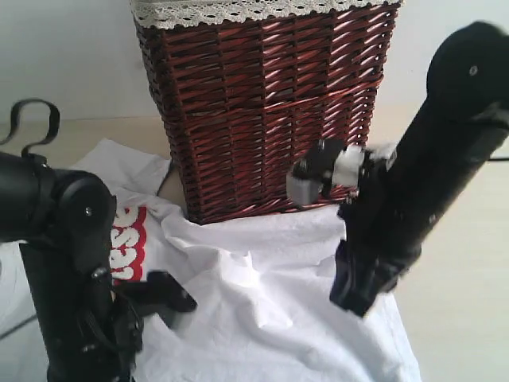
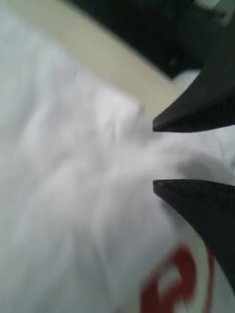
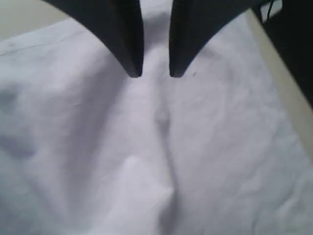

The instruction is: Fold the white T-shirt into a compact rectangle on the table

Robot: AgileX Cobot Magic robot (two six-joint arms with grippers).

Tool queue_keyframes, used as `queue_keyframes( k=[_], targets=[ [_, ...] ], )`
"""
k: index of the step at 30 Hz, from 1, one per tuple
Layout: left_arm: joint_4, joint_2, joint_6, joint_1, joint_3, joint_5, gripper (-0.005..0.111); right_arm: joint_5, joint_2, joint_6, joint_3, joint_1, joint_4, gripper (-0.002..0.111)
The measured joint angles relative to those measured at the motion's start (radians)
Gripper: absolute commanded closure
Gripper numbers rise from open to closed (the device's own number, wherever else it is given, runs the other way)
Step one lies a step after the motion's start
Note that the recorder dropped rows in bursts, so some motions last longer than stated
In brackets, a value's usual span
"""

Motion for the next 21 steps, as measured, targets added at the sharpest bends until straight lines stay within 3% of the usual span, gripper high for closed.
queue_keyframes(
  k=[1,3,7,14,21],
  targets=[
    [0.143,-0.028,-0.154,0.041,-0.01,-0.054,0.083,0.001,0.0,-0.039,0.073,0.047,-0.009,0.108],
    [0.305,-0.063,-0.313,0.135,-0.016,-0.11,0.103,-0.023,0.0,-0.086,0.161,0.13,-0.019,0.108],
    [0.362,-0.07,-0.392,0.316,-0.017,-0.122,0.107,-0.13,0.007,-0.016,0.264,0.254,-0.135,0.108],
    [0.356,-0.056,-0.399,0.351,-0.017,-0.124,0.107,-0.126,0.144,0.229,0.303,0.281,-0.357,0.108],
    [0.318,-0.044,-0.337,0.351,-0.012,-0.126,0.107,0.06,0.234,0.367,0.303,0.281,-0.602,0.108]
  ],
)
